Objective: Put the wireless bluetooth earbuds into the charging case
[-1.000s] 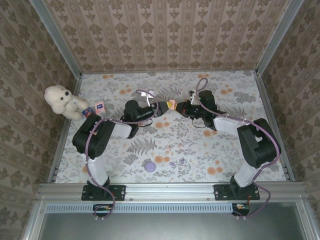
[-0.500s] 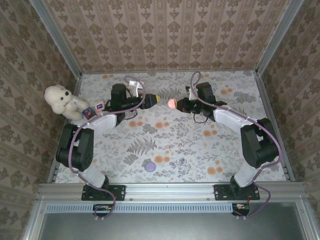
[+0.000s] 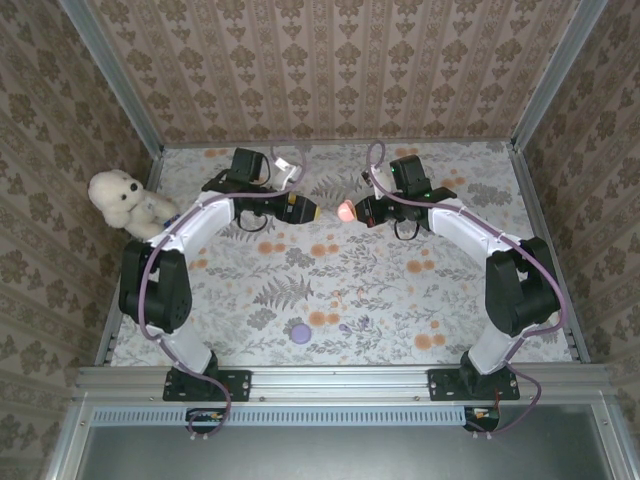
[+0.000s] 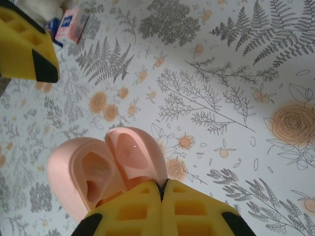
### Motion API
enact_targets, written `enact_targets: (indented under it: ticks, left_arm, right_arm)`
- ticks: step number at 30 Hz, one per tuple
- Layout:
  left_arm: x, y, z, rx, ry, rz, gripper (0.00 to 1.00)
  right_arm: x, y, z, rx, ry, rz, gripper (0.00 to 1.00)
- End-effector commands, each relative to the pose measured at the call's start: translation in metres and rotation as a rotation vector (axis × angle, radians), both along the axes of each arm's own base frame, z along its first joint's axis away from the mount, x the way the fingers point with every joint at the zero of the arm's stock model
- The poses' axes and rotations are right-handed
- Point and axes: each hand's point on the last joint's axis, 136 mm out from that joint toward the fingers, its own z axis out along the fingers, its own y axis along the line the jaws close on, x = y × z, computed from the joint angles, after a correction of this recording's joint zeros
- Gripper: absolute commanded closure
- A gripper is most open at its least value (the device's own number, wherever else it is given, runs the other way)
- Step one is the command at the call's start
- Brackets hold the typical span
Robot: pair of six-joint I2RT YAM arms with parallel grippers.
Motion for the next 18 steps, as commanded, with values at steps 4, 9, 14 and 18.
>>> enact_targets:
  ticks: [4,9,14,18]
  left_arm:
    - [-0.024,-0.015,0.001,0.032,0.072,-0.161,0.24]
    - [-0.025,-0.026,-0.007,0.060,0.102,-0.209,0.26]
    - [-0.025,-0.034,-0.010,0.068,0.124,-0.246,0.28]
    - [-0.025,-0.035,-0.012,0.076,0.142,-0.265,0.32]
  right_arm:
    - [-0.003,0.007,-0.001,-0.063,-0.045,0.068,1.00]
    - [-0.008,0.018,-0.002,-0.086,-0.061,0.099,1.00]
    - [-0.010,0.025,-0.001,-0.104,-0.076,0.118,1.00]
    - [-0.010,0.028,0.000,-0.122,-0.084,0.130,1.00]
